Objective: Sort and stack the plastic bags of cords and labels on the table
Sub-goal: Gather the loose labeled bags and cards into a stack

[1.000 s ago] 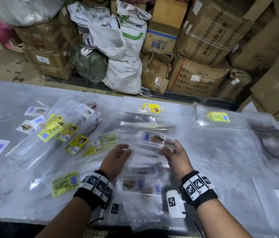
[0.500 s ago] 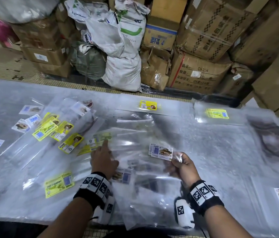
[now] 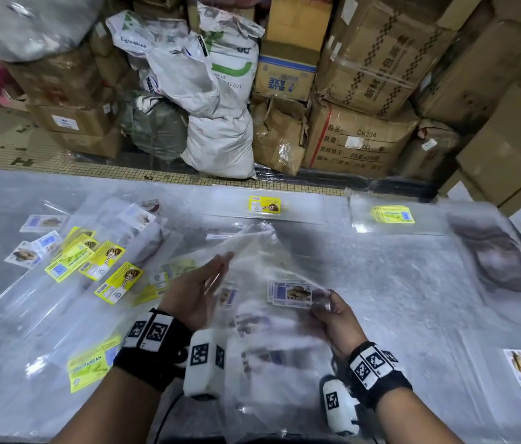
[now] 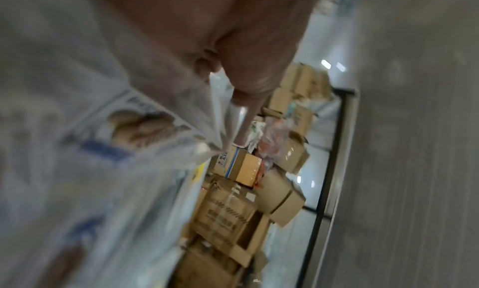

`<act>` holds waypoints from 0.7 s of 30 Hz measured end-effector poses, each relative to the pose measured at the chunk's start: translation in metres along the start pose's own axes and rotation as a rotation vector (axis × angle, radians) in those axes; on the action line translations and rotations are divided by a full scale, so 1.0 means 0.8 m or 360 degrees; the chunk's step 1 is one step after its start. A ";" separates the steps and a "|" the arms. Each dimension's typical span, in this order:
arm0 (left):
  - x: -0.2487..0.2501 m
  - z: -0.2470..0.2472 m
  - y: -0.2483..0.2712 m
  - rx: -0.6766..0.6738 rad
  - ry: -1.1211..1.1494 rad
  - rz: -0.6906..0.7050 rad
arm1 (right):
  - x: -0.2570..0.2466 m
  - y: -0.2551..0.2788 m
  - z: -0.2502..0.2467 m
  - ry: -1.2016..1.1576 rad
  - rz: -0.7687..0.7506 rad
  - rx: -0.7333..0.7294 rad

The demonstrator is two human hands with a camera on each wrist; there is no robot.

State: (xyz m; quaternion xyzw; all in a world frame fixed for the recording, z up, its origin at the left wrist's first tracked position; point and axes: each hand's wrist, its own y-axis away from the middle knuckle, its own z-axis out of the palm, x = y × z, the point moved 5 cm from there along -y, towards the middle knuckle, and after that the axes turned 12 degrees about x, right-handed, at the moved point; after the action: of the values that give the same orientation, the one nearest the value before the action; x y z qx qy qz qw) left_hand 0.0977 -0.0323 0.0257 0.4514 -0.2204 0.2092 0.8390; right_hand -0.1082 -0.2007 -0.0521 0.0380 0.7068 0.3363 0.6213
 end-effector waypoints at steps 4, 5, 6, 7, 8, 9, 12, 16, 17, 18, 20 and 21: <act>-0.015 0.050 0.027 -0.0202 -0.0061 -0.0061 | 0.000 0.004 -0.001 -0.0006 0.0040 0.0012; -0.019 0.061 0.030 -0.0239 -0.0158 0.0030 | 0.001 0.006 -0.001 0.0003 0.0031 0.0015; -0.023 0.068 0.031 -0.0263 -0.0238 0.0117 | -0.001 0.009 -0.001 0.0013 0.0036 0.0021; -0.028 0.071 0.028 -0.0301 -0.0286 0.0159 | -0.003 0.009 -0.002 0.0025 0.0023 0.0023; -0.033 0.075 0.029 -0.0344 -0.0271 0.0135 | -0.004 0.008 -0.003 0.0080 0.0001 0.0032; -0.036 0.076 0.030 -0.0394 -0.0237 0.0102 | -0.005 0.007 -0.004 0.0162 -0.0029 0.0042; -0.040 0.074 0.027 -0.0436 -0.0122 0.0047 | -0.012 0.003 -0.001 0.0340 -0.0068 -0.0007; -0.062 0.038 -0.003 -0.0076 -0.0953 0.0273 | -0.018 0.014 -0.004 0.0373 -0.0128 -0.0033; -0.069 0.028 -0.010 -0.0037 -0.1254 0.0397 | -0.017 0.017 -0.004 0.0299 -0.0101 -0.0014; -0.074 0.023 -0.015 -0.0047 -0.1511 0.0534 | -0.014 0.016 -0.004 0.0221 -0.0035 -0.0003; -0.083 0.027 -0.012 -0.0051 -0.1813 0.0727 | -0.008 0.013 -0.007 0.0091 0.0108 0.0057; -0.088 0.028 -0.014 -0.0019 -0.1986 0.0806 | -0.008 0.017 -0.008 0.0064 0.0180 0.0088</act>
State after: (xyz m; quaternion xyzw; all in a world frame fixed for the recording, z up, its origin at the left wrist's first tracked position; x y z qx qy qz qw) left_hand 0.0423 -0.0676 -0.0104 0.4174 -0.7641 0.0982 0.4820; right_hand -0.1177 -0.1959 -0.0394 0.0882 0.7247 0.3519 0.5858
